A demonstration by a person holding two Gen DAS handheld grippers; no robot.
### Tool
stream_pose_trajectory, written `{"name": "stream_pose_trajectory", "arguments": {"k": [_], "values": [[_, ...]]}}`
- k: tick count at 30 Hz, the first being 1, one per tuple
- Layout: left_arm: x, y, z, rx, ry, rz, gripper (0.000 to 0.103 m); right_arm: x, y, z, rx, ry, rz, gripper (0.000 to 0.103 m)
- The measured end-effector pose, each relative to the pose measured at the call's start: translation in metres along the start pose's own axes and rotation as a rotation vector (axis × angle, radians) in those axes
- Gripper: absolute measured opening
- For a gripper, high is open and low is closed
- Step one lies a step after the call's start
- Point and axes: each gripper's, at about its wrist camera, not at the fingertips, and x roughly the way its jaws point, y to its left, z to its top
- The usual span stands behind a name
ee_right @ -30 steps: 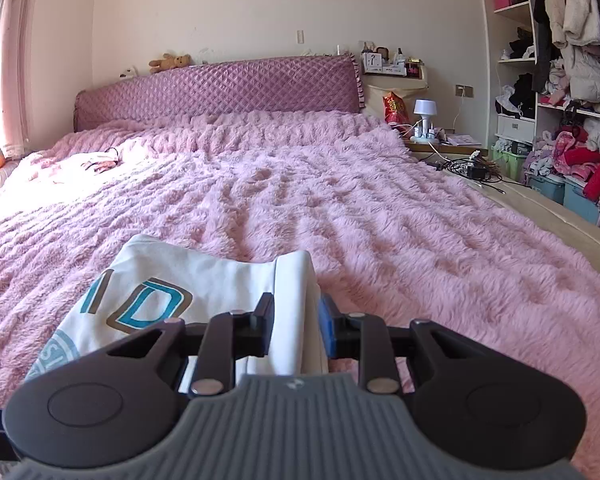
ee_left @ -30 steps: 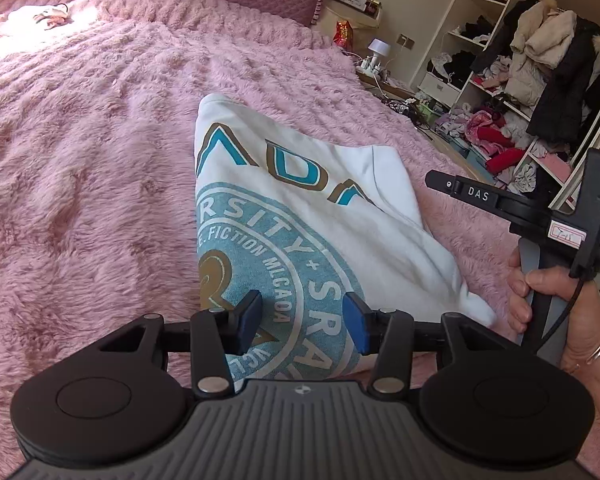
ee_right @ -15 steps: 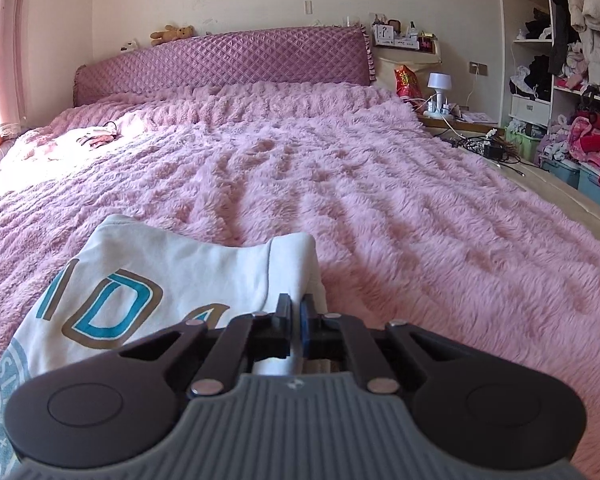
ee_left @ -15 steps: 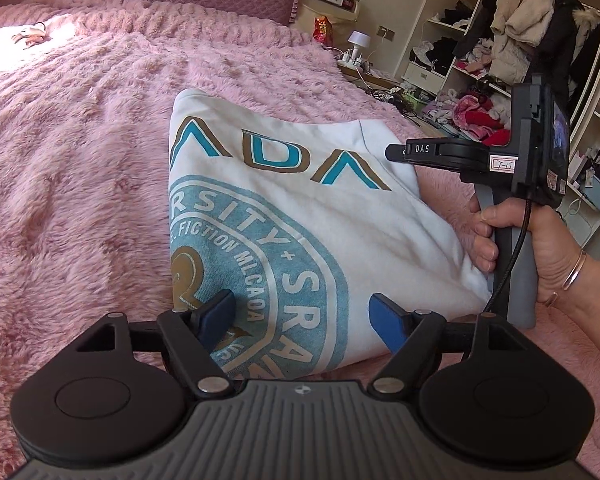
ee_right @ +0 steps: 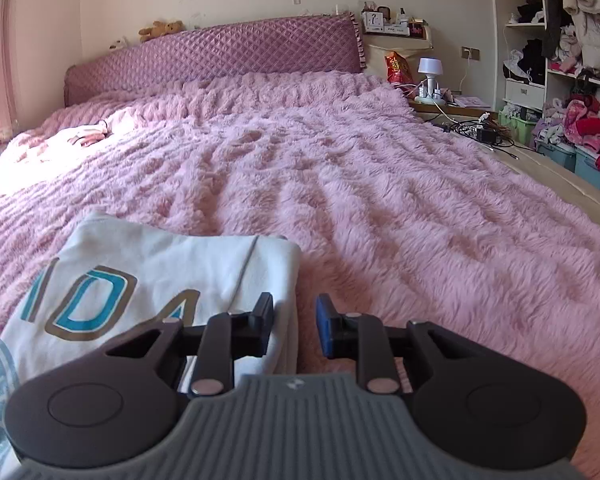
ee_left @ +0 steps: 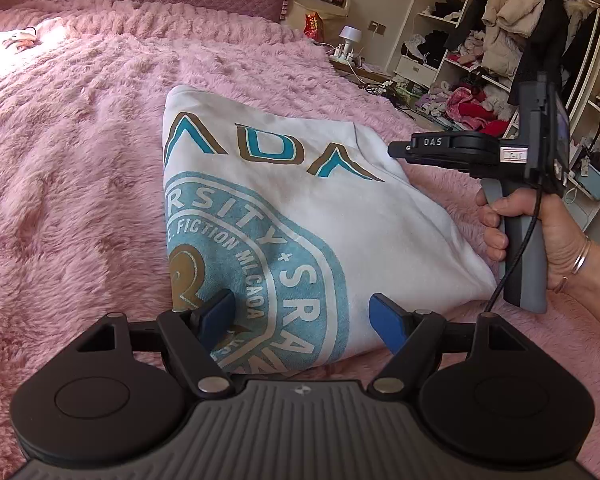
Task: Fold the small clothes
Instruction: 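Press and smooth the folded sweatshirt edge with the right gripper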
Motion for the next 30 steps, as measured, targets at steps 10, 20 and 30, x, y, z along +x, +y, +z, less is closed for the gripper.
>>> {"name": "stream_pose_trajectory", "arguments": {"k": [10,20,30], "values": [[0.002,-0.005,0.0,-0.008,0.003,0.019,0.09,-0.128,-0.025,-0.058,0.177,0.057,0.094,0.024],[0.003,-0.002,0.004,-0.018,0.023,0.015,0.09,-0.125,-0.017,-0.089,0.286,0.146,0.166,0.001],[0.004,-0.006,0.003,-0.036,0.023,0.028,0.09,-0.12,-0.02,-0.095,0.226,0.171,0.085,0.0]]}}
